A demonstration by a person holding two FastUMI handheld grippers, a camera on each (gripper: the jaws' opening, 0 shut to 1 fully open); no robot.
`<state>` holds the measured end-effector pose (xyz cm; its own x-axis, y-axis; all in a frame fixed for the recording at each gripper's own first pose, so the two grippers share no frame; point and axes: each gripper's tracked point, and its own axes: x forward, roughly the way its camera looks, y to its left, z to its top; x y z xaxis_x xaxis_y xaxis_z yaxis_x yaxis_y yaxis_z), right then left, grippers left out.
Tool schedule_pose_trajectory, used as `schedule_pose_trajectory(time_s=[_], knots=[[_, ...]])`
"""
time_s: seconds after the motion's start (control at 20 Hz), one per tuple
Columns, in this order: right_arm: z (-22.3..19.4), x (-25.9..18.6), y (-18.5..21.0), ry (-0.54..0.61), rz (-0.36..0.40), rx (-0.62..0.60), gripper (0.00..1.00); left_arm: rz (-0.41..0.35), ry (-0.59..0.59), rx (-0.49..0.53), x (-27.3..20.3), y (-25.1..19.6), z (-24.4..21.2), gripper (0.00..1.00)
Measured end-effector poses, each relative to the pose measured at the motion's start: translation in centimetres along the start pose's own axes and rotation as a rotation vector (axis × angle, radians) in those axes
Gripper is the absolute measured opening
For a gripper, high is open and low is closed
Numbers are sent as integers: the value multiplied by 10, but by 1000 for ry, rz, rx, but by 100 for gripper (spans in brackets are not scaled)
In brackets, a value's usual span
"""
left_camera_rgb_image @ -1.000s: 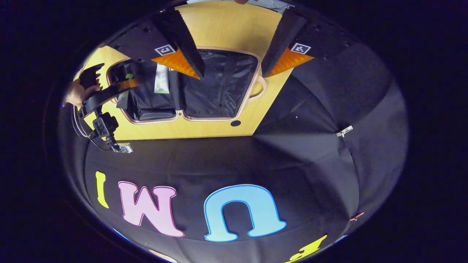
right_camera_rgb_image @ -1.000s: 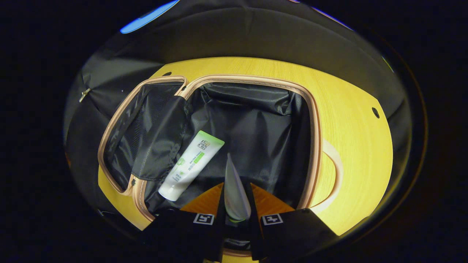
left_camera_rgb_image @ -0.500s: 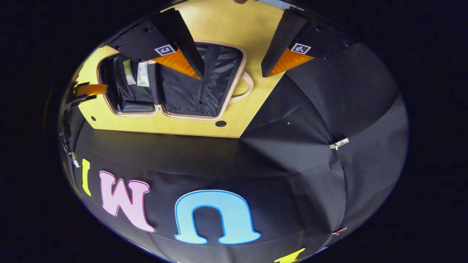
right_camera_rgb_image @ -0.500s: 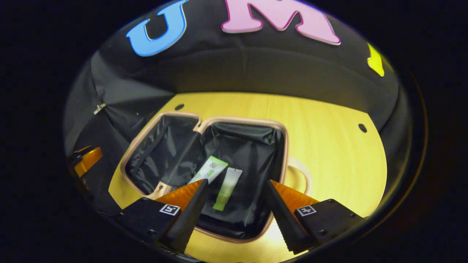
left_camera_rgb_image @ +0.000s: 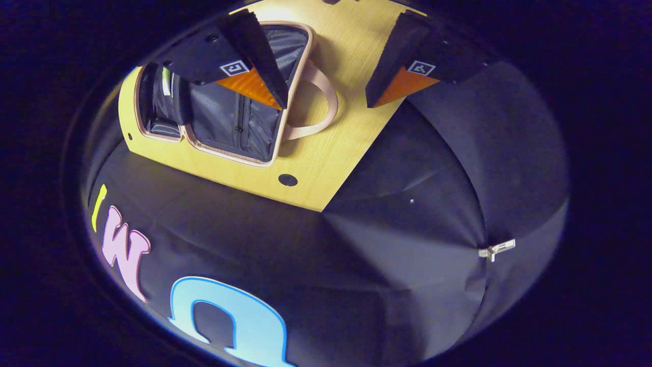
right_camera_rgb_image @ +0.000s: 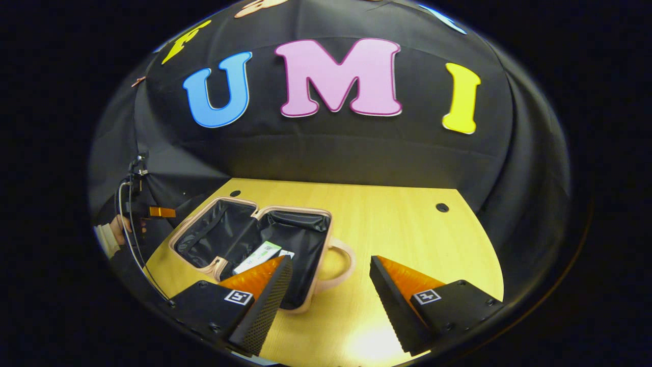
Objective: First open the suitcase, pack the skin care products into it, and then close the suitcase.
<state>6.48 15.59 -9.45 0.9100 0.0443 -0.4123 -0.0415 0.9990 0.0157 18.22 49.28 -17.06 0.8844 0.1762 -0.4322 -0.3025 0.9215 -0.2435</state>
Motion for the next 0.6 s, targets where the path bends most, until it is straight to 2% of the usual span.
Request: schedule_pose_trajectory(time_s=[0.15, 0.35, 0.45, 0.5, 0.55, 0.6], knots=[[-29, -9, -22, 86, -49, 0, 98, 2, 57, -83, 39, 8, -14, 96], [-29, -22, -30, 85, -86, 14, 98, 6, 156, -221, 68, 10, -39, 93], [-35, -29, -35, 94, -107, 16, 98, -24, 179, -281, 75, 8, -44, 85], [-39, -31, -36, 104, -114, 18, 98, -46, 212, -313, 76, 6, -48, 77], [-45, -32, -39, 117, -122, 19, 98, -50, 240, -326, 79, 6, -56, 74], [-50, -35, -42, 131, -131, 23, 98, -34, 241, -323, 85, 11, -59, 66]])
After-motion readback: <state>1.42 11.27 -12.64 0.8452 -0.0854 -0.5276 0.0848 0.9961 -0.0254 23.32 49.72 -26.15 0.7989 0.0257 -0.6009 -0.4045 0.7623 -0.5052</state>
